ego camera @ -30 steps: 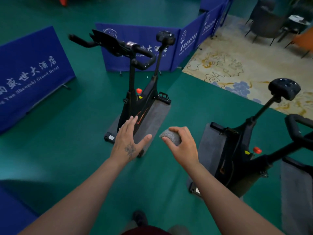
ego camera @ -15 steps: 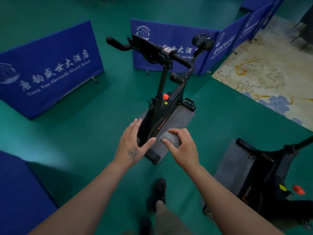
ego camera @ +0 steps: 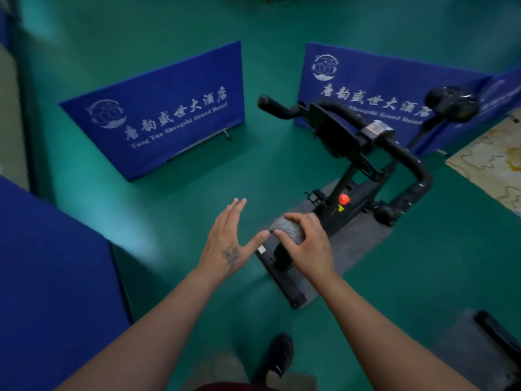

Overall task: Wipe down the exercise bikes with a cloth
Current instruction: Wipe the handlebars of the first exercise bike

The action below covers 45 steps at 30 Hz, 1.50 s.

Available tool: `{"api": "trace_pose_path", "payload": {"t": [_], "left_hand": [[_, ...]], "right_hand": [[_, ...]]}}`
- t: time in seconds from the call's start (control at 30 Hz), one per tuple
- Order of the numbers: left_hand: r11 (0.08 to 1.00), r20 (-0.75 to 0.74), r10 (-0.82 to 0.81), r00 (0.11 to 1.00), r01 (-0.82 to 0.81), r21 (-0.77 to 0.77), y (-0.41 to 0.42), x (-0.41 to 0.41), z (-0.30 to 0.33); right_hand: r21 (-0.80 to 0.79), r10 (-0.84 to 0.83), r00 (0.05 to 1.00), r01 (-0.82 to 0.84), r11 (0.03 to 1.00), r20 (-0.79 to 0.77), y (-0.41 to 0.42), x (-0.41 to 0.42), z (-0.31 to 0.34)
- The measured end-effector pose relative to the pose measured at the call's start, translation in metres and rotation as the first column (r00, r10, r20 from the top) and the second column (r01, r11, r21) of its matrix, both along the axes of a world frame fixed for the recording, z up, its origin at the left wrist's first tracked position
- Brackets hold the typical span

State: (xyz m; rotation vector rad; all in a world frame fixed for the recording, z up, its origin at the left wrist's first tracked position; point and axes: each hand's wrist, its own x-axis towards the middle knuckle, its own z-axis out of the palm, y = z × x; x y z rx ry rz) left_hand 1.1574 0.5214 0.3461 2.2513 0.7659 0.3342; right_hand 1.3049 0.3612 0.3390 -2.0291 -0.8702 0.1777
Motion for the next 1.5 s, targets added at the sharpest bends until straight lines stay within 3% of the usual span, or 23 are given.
{"api": "trace_pose_path", "payload": {"t": [0.33,0.5,0.7,1.03,1.5], "left_hand": [[0.997,0.017,0.025,1.000,-0.024,-0.074,0.115,0.027,-0.010],[0.989,0.037,-0.056,0.998,0.060,-0.138,0.199,0.045,-0.019],[0.959,0.124,-0.194,0.973,0.214,-0.184,0.305,0.063,-0.015],[0.862,0.216,-0.287,0.933,0.350,-0.368,0.386,0.131,-0.007],[0.813,0.176,-0.418,0.891,0.454,-0.365,0.463,0.298,-0.004]], "right_hand": [[-0.023,0.040,0.999,-0.041,0.999,-0.034,0.125,0.028,-0.005],[-0.008,-0.037,0.998,0.037,0.999,-0.049,0.200,0.033,-0.009],[0.048,-0.195,0.960,0.208,0.977,-0.199,0.295,0.027,-0.008],[0.194,-0.341,0.880,0.416,0.888,-0.330,0.383,0.064,0.001],[0.407,-0.344,0.743,0.624,0.667,-0.574,0.462,0.168,-0.014]]}}
